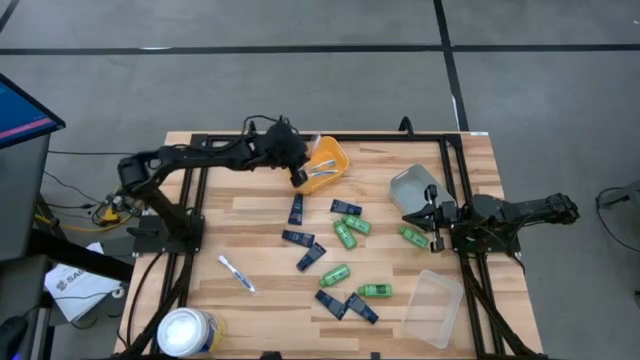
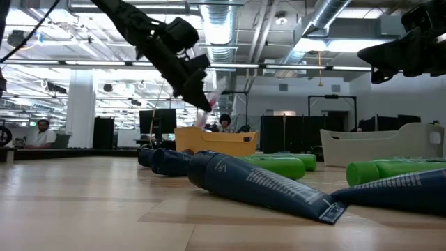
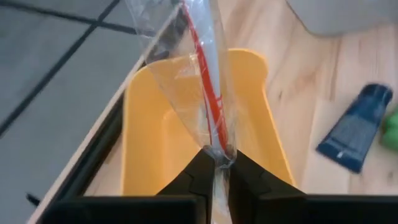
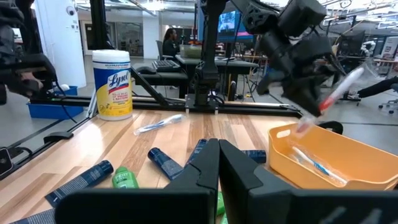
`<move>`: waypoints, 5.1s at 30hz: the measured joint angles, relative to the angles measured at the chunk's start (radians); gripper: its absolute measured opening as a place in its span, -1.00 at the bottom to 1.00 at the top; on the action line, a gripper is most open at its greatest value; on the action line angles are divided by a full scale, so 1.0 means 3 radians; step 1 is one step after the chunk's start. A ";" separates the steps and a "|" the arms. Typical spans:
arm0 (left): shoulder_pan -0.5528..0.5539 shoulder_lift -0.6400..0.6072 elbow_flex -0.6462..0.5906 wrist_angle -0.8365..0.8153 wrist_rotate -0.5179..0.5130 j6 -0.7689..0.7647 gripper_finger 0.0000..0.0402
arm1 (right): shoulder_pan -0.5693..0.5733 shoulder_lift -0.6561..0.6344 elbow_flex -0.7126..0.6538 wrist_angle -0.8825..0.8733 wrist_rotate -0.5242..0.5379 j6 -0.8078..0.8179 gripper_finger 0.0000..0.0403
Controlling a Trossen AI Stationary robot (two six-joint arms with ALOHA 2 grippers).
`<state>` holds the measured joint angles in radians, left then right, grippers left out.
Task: Pick & Place Travel size toiletries
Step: Put the red toothbrush into the yellow bin, then put the blue toothbrush into the yellow bin
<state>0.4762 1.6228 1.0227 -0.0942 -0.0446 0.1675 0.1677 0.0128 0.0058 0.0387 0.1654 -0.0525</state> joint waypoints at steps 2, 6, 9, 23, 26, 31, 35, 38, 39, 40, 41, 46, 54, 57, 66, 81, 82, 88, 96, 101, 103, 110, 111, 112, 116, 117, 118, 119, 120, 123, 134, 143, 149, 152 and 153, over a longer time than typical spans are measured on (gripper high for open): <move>-0.0013 0.0038 -0.0010 -0.0024 -0.0085 0.0132 -0.88 | 0.0000 0.0000 0.0000 0.0000 0.0000 0.0001 -1.00; -0.0011 0.0072 -0.0006 -0.0020 -0.0333 0.0336 -0.88 | 0.0000 0.0000 0.0000 0.0000 0.0000 0.0001 -1.00; -0.0009 0.0066 -0.0007 -0.0029 -0.0423 0.0509 -0.87 | 0.0000 0.0000 0.0000 0.0000 0.0000 0.0002 -1.00; -0.0011 0.0064 -0.0007 -0.0035 -0.0471 0.0554 -0.37 | 0.0000 0.0000 0.0000 0.0000 0.0000 0.0003 -1.00; -0.0013 0.0035 -0.0010 -0.0051 -0.0488 0.0407 -0.20 | 0.0000 0.0000 0.0000 0.0000 0.0000 0.0003 -1.00; -0.0105 -0.0306 -0.0012 -0.0343 -0.0476 0.0048 0.00 | 0.0000 -0.0001 0.0000 0.0000 0.0000 0.0003 -1.00; -0.0365 -0.0731 -0.0009 -0.1031 -0.0044 0.0032 0.06 | 0.0000 -0.0001 0.0000 0.0000 0.0000 0.0002 -1.00; -0.0710 -0.1007 -0.0010 -0.1506 0.0287 0.0034 0.08 | 0.0000 -0.0001 0.0000 0.0000 0.0000 0.0001 -1.00; -0.0852 -0.1081 -0.0012 -0.1637 0.0360 0.0033 0.09 | 0.0000 -0.0001 0.0000 0.0000 0.0000 0.0001 -1.00; -0.1017 -0.1141 -0.0016 -0.1705 0.0412 0.0032 0.09 | 0.0000 -0.0001 0.0000 0.0000 0.0000 0.0001 -1.00; -0.1176 -0.1207 -0.0042 -0.1732 0.0452 0.0027 0.10 | 0.0000 -0.0001 0.0000 0.0000 0.0000 0.0001 -1.00; -0.1963 -0.1352 -0.0259 -0.1775 0.0496 -0.0304 0.15 | -0.0001 -0.0001 0.0000 0.0000 0.0000 0.0001 -1.00; -0.2812 -0.1317 -0.0697 -0.1782 0.0309 -0.1020 0.19 | -0.0001 -0.0001 0.0000 0.0000 0.0000 0.0001 -1.00; -0.2961 -0.1318 -0.0859 -0.1783 0.0250 -0.1325 0.19 | -0.0001 -0.0001 -0.0001 0.0000 0.0000 0.0001 -1.00; -0.3420 -0.1318 -0.1171 -0.1748 0.0252 -0.1911 0.18 | 0.0001 -0.0001 -0.0001 0.0000 0.0000 0.0001 -1.00; -0.3625 -0.1318 -0.1496 -0.1693 -0.0027 -0.2229 0.14 | 0.0000 -0.0001 -0.0001 0.0000 0.0000 0.0001 -1.00; -0.3625 -0.1318 -0.1522 -0.1691 -0.0011 -0.2231 0.14 | 0.0001 -0.0001 -0.0001 0.0000 0.0000 0.0001 -1.00; -0.3625 -0.1318 -0.1672 -0.1628 0.0027 -0.2234 0.11 | 0.0000 -0.0001 -0.0001 0.0000 0.0001 0.0001 -1.00; -0.3625 -0.1330 -0.1884 -0.1588 0.0016 -0.2232 -0.06 | 0.0000 -0.0001 0.0000 0.0001 0.0001 0.0002 -1.00; -0.3624 -0.1327 -0.1901 -0.1582 0.0006 -0.2233 -0.25 | 0.0000 -0.0001 -0.0001 0.0000 0.0000 0.0001 -1.00; -0.3624 -0.1327 -0.1903 -0.1575 0.0025 -0.2234 -0.35 | 0.0000 -0.0001 0.0000 0.0000 0.0000 0.0002 -1.00; -0.3617 -0.1322 -0.1908 -0.1523 0.0069 -0.2267 -0.76 | 0.0000 -0.0001 0.0000 0.0000 0.0000 0.0003 -1.00; -0.3615 -0.1322 -0.1908 -0.1505 0.0077 -0.2316 -0.80 | 0.0000 -0.0001 0.0000 0.0000 0.0000 0.0003 -1.00; -0.3601 -0.1322 -0.1904 -0.1488 0.0088 -0.2368 -0.83 | 0.0000 -0.0001 0.0000 0.0000 0.0000 0.0003 -1.00; -0.3513 -0.1308 -0.1830 -0.1466 0.0048 -0.2615 -0.85 | 0.0000 -0.0001 0.0000 0.0000 0.0001 0.0003 -1.00; -0.3483 -0.1308 -0.1795 -0.1463 -0.0001 -0.2654 -0.83 | 0.0000 -0.0001 0.0000 0.0001 0.0001 0.0002 -1.00; -0.3442 -0.1308 -0.1747 -0.1439 -0.0036 -0.2672 -0.80 | 0.0000 -0.0001 0.0000 0.0000 0.0000 0.0002 -1.00; -0.3398 -0.1309 -0.1694 -0.1415 -0.0089 -0.2678 -0.79 | 0.0000 -0.0001 0.0000 0.0000 0.0000 0.0003 -1.00; -0.3350 -0.1311 -0.1642 -0.1398 -0.0140 -0.2677 -0.78 | 0.0000 -0.0001 0.0000 0.0000 0.0001 0.0001 -1.00; -0.3169 -0.1311 -0.1459 -0.1402 -0.0308 -0.2673 -0.81 | 0.0000 -0.0001 0.0000 0.0000 0.0001 0.0001 -1.00; -0.1915 -0.1313 -0.0804 -0.0784 -0.1058 -0.1805 -0.84 | 0.0000 -0.0001 0.0000 0.0000 0.0000 0.0001 -1.00; -0.0691 -0.1110 -0.0348 -0.0322 -0.0773 -0.0693 -0.84 | 0.0000 0.0000 0.0000 0.0000 0.0001 0.0000 -1.00; -0.0332 -0.0545 0.0045 -0.0292 -0.0466 -0.0222 -0.83 | 0.0000 0.0000 0.0000 0.0000 0.0001 0.0000 -1.00; -0.0301 -0.0235 0.0239 -0.0279 -0.0464 -0.0138 -0.83 | 0.0000 0.0000 -0.0001 0.0000 0.0001 0.0000 -1.00; -0.0301 -0.0133 0.0310 -0.0264 -0.0466 -0.0120 -0.83 | 0.0000 0.0000 -0.0001 0.0000 0.0001 0.0000 -1.00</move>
<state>0.3859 1.5831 1.1156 -0.1735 -0.1845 0.1314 0.1677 0.0128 0.0055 0.0387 0.1658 -0.0525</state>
